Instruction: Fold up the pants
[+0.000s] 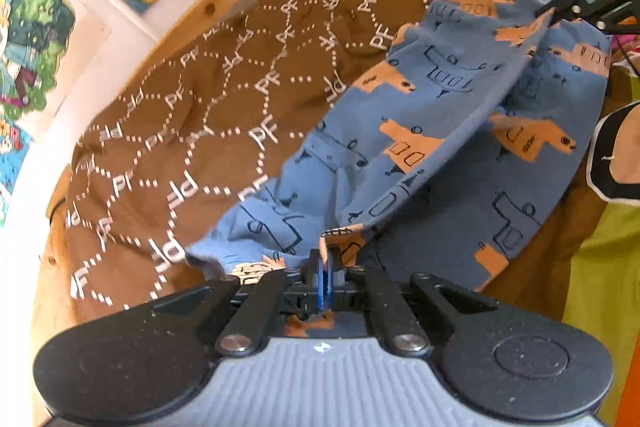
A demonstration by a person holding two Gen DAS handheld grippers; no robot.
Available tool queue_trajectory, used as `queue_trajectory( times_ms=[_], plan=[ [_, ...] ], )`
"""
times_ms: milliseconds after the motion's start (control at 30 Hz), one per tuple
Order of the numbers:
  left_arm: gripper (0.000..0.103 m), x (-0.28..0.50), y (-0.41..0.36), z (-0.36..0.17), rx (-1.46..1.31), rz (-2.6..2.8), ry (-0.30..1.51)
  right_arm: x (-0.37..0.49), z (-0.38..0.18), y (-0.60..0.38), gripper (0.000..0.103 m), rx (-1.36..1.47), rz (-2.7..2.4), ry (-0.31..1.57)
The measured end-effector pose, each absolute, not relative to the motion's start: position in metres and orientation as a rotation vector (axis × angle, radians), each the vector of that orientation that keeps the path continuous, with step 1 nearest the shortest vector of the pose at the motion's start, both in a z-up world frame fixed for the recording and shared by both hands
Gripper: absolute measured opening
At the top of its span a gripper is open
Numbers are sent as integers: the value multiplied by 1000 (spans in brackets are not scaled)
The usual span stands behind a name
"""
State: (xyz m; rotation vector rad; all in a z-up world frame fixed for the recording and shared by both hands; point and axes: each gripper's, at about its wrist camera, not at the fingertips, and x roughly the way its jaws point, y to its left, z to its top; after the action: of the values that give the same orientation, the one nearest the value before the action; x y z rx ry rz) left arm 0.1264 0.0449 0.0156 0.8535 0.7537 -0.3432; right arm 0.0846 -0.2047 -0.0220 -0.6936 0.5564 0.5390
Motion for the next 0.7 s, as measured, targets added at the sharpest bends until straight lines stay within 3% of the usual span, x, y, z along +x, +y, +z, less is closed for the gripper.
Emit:
queue_trajectory(
  times_ms=[700],
  plan=[
    [2, 119, 47, -5, 949, -401, 777, 45, -32, -204, 0, -662, 522, 595]
  ],
)
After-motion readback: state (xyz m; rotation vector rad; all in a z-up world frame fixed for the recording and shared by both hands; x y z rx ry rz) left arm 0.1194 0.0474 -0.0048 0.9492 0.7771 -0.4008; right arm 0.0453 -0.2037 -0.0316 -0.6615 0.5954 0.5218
